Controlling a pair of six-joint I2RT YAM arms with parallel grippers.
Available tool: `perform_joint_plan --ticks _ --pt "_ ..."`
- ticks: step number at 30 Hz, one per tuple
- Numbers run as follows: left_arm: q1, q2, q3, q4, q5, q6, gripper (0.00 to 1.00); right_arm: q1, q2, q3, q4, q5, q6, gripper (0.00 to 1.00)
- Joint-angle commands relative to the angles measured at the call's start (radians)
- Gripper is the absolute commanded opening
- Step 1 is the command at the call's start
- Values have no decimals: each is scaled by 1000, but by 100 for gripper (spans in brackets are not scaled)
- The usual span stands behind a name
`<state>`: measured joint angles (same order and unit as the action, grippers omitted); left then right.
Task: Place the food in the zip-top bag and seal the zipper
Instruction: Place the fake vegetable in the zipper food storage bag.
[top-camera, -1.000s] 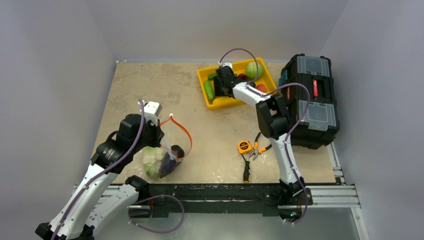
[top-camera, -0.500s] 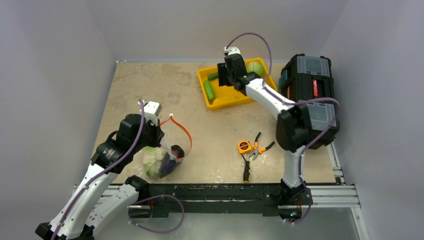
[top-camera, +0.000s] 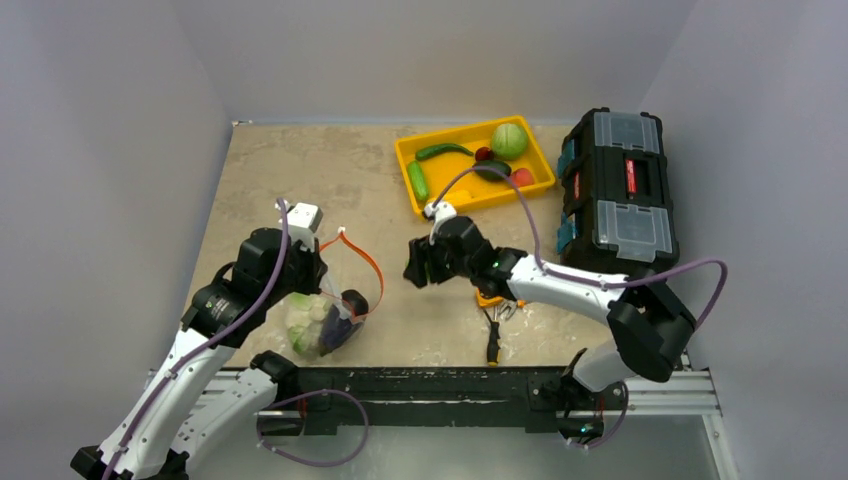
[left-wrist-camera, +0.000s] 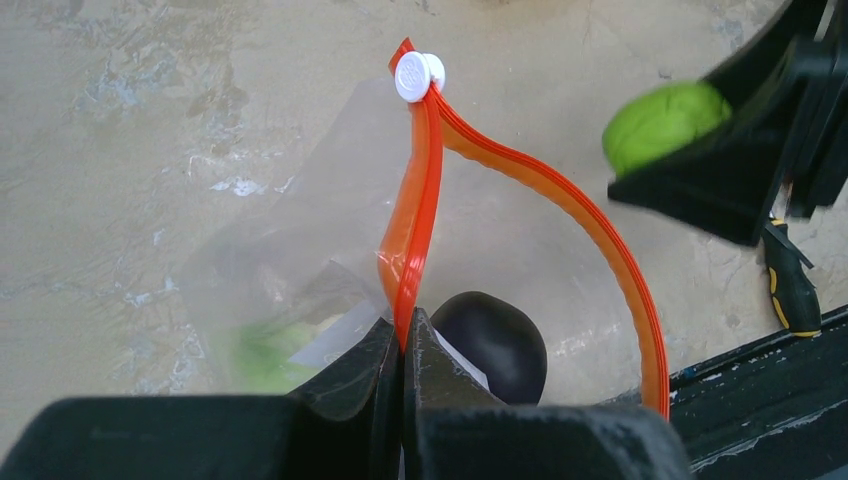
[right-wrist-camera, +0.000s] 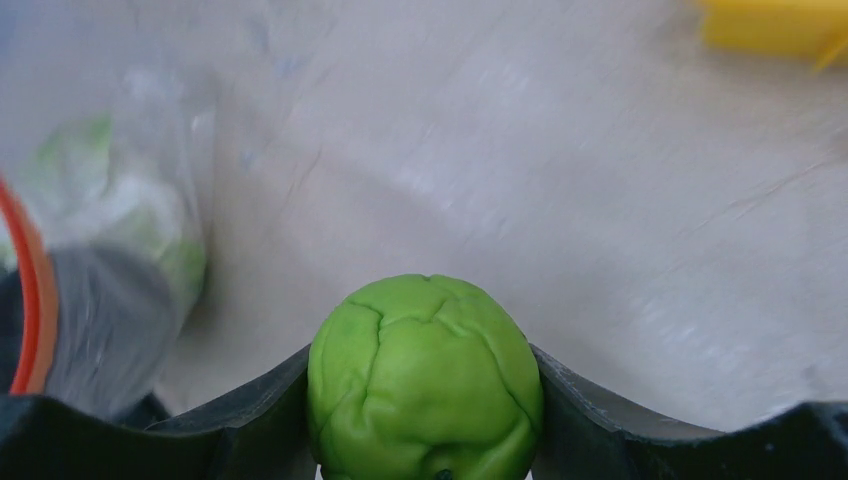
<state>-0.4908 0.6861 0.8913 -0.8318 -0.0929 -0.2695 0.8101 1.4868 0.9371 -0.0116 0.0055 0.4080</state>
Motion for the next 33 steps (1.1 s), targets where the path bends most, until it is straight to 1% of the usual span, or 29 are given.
perform_joint_plan --ticks 1,4,8,10,12,16,21,25,29,33 --pt "8 1 1 30 -18 -4 0 105 -85 -86 134 -23 102 0" --pt "8 7 1 30 -15 -4 0 141 -116 -86 139 -16 115 0" --pt "8 3 2 30 -12 -4 0 165 -169 1 68 20 52 0" --pt "8 -2 1 30 -11 -4 0 168 -167 49 59 0 22 0" --pt "8 -11 1 31 -11 -5 0 175 -148 92 70 -55 13 0" --pt "9 -26 -1 31 -8 -7 0 217 -79 171 124 -117 43 0" --pt "8 -35 -2 33 -6 -6 0 258 39 261 179 -156 95 5" --pt "9 -40 -3 34 0 -7 0 276 123 314 188 -162 113 11" --pt "8 -54 -4 37 2 -7 0 277 147 321 191 -131 120 20" --pt "9 -71 -6 41 2 -7 0 276 161 330 189 -131 123 27"
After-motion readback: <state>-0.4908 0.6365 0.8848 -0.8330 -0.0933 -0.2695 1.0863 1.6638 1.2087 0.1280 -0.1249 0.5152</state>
